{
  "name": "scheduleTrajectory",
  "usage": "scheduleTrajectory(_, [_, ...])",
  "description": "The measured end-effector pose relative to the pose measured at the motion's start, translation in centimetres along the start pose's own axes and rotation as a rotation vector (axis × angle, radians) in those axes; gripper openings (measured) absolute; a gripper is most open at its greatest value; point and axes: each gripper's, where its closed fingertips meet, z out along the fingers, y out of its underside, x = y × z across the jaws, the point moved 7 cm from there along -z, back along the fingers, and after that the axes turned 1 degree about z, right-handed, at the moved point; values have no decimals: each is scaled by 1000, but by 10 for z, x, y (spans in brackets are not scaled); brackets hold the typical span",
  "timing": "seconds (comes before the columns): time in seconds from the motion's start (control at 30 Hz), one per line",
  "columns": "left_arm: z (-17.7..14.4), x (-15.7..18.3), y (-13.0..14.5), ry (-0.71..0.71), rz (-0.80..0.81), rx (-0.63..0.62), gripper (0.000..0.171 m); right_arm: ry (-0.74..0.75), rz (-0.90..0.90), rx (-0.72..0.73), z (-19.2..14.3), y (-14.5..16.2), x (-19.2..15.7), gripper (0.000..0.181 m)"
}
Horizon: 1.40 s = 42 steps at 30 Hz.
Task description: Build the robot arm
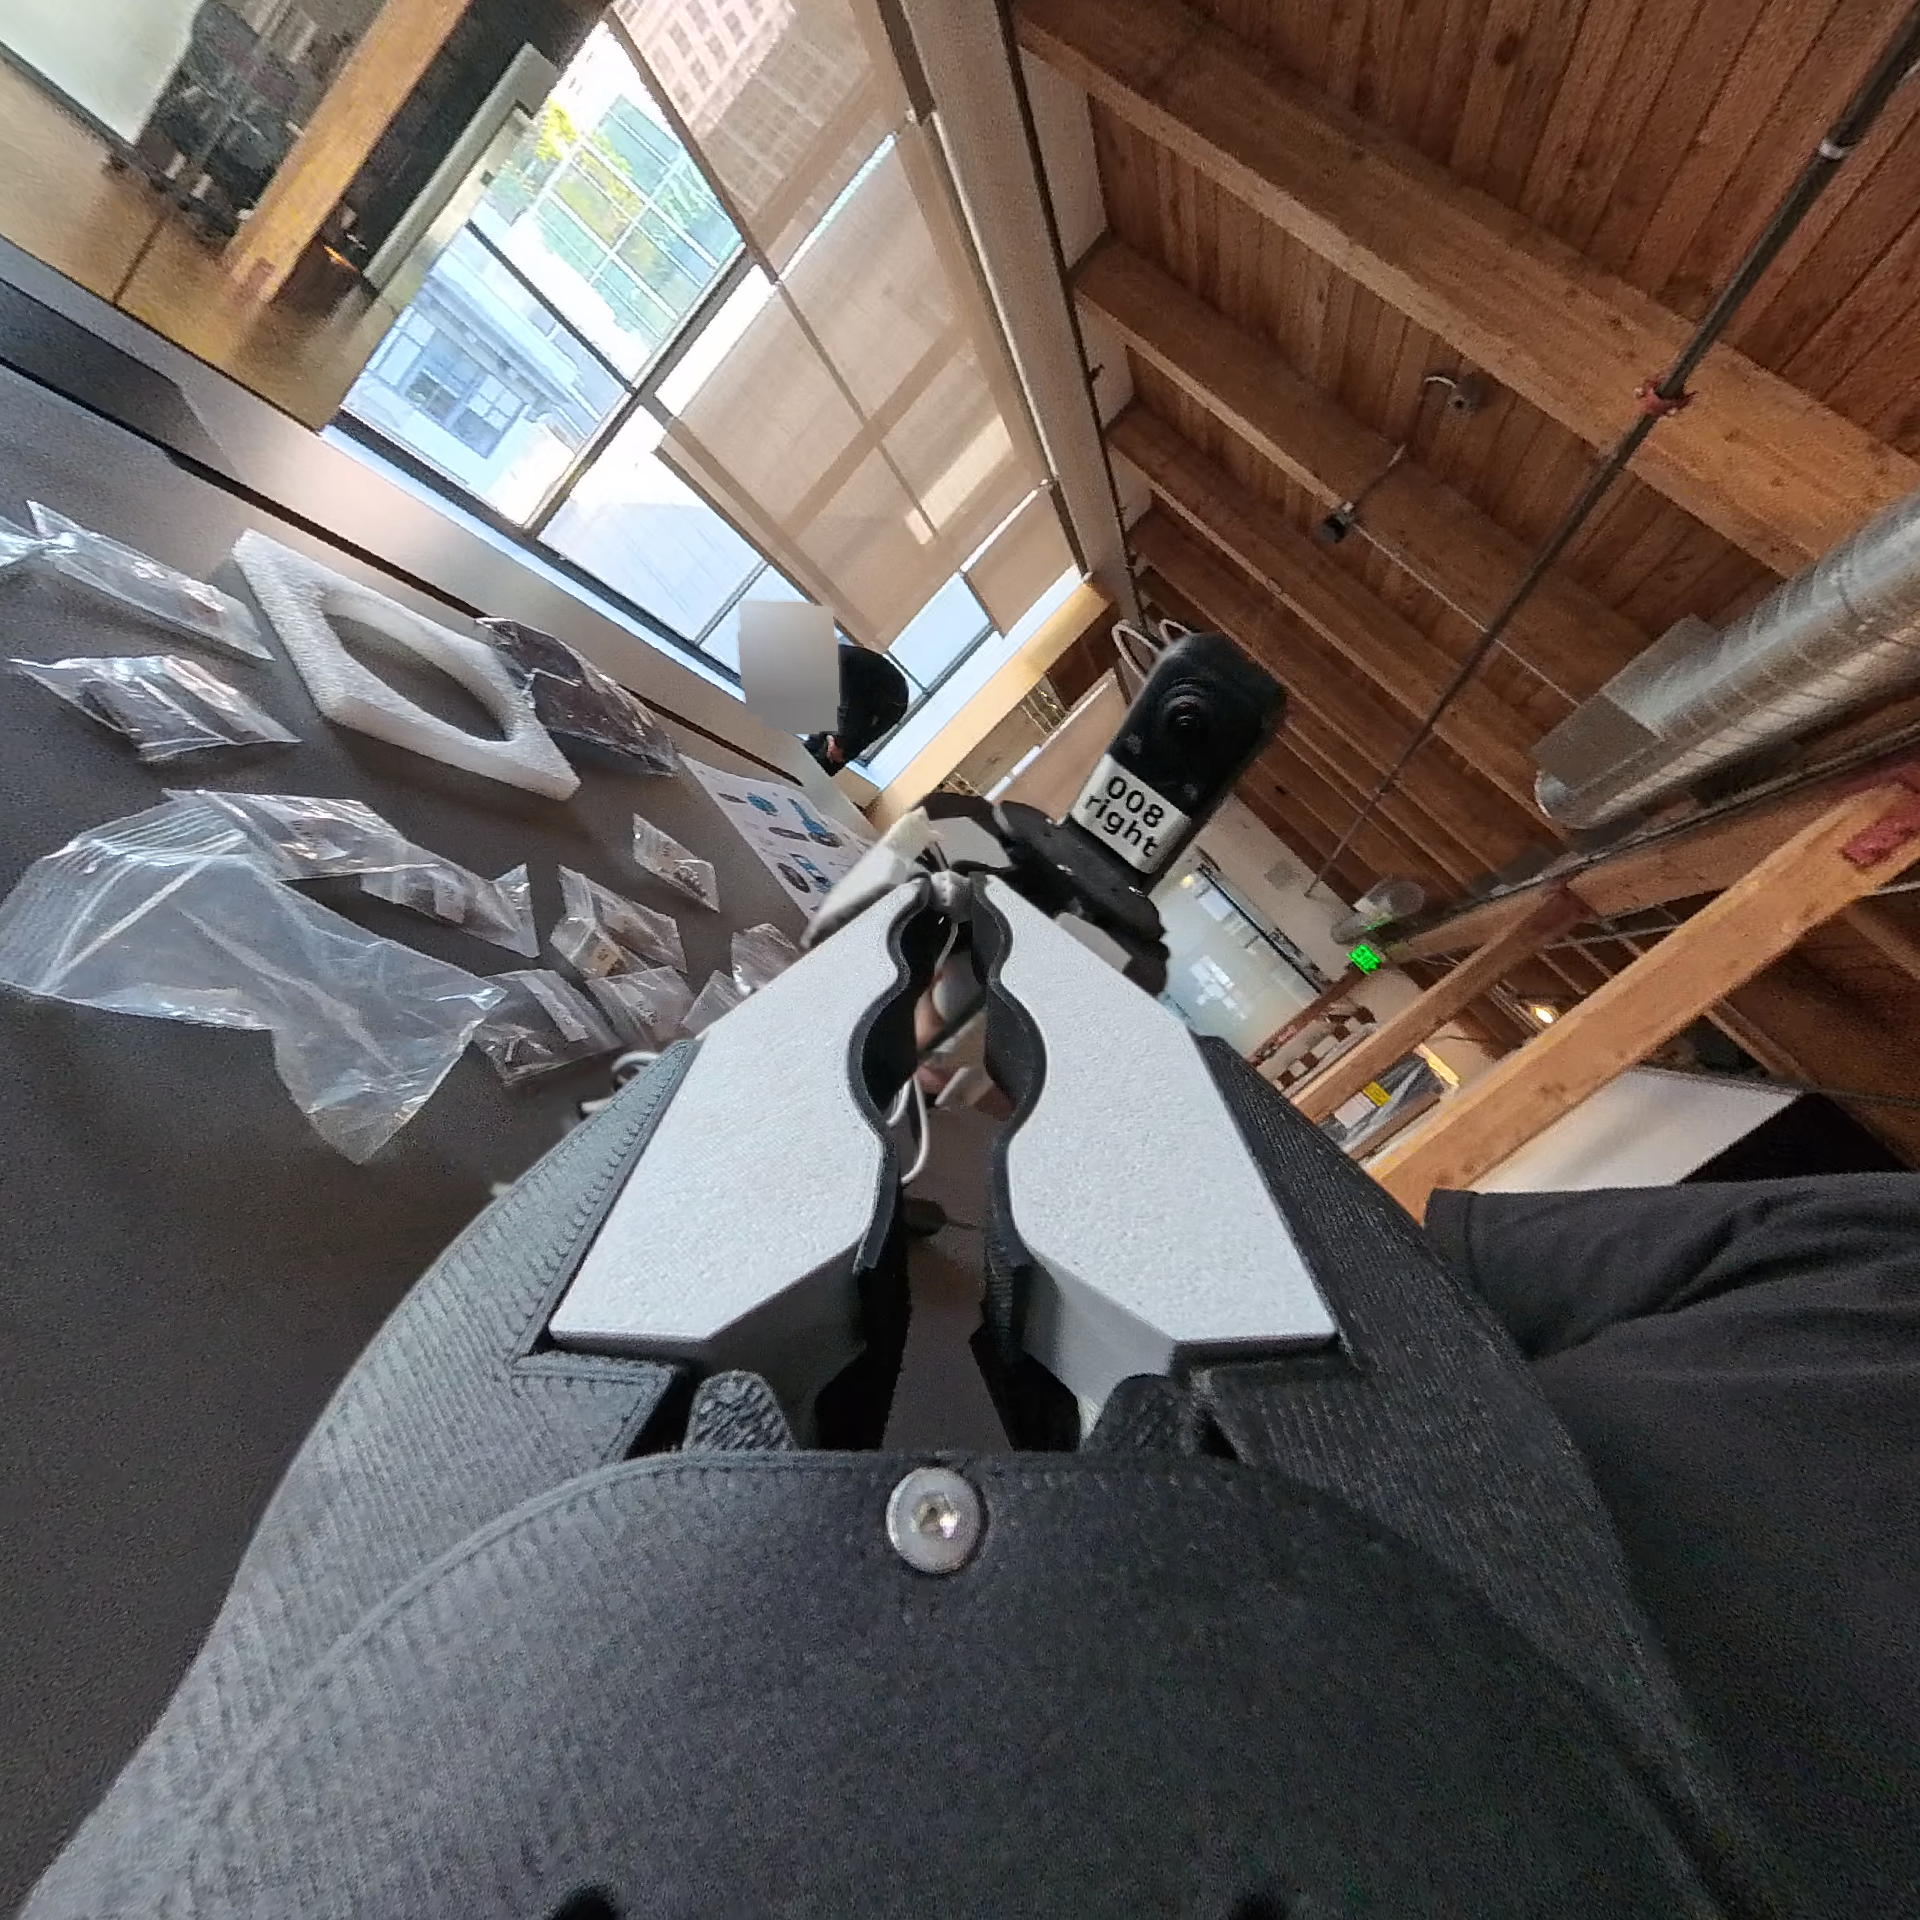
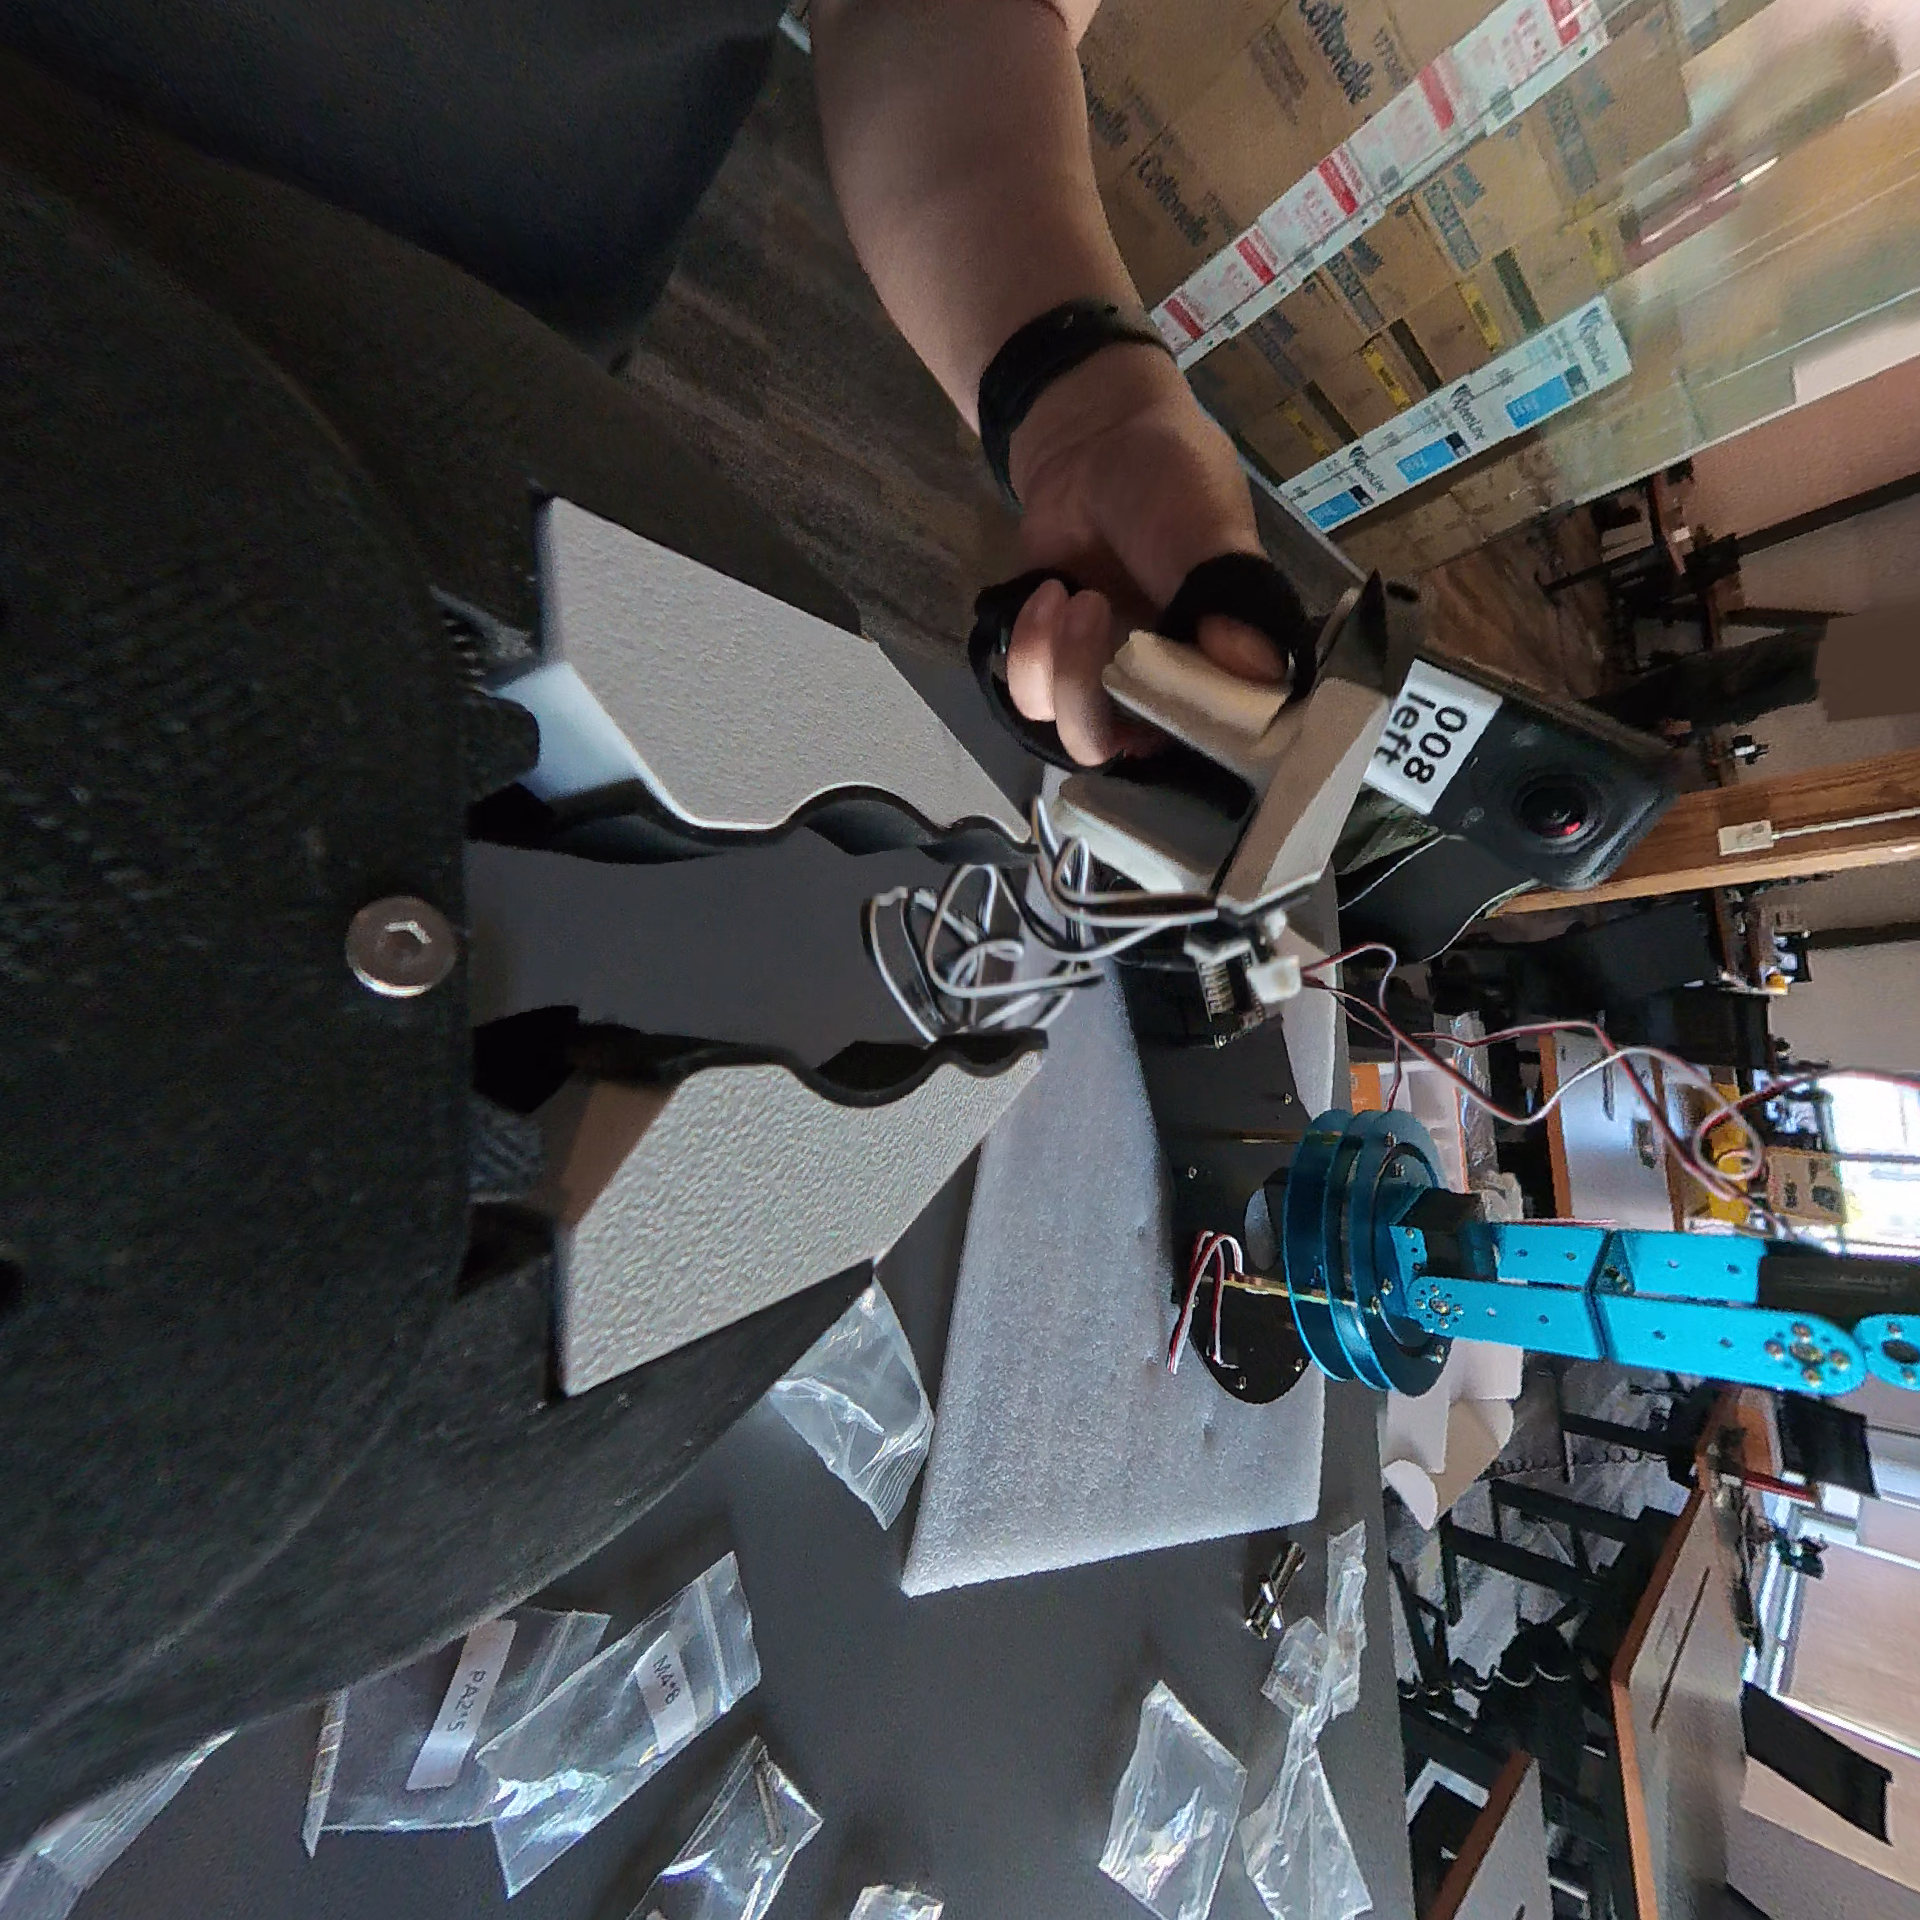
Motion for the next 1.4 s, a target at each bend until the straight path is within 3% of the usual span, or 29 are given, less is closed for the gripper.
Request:
scheduleTrajectory(0.2, [-1, 14, 1, 93, -11, -19, 3, -84, 103, -52, 7, 9, 3, 44])
scheduleTrajectory(0.37, [0, 32, 6, 179, 11, -92, 2, -103, 75, -138, 25, 10, -1, 44])
scheduleTrajectory(0.4, [-1, 34, 7, 188, 12, -111, 3, -115, 70, -135, 28, 8, -2, 41])
scheduleTrajectory(0.47, [-2, 39, 10, 203, 21, -147, 3, -179, 76, -121, 32, 4, -6, 12])
scheduleTrajectory(0.53, [-5, 45, 11, 206, 35, -163, 3, -196, 94, -116, 35, 0, -7, 5])
scheduleTrajectory(0.8, [-35, 65, 2, 225, 101, -43, 3, 129, 60, -229, 29, 4, 20, 6])
scheduleTrajectory(0.97, [-40, 71, -5, 214, 148, 3, 3, 236, 45, -304, 26, 12, 27, 16])
scheduleTrajectory(1.4, [-27, 79, -11, 278, 168, 6, 3, 58, 373, -257, 19, 21, 31, 4])
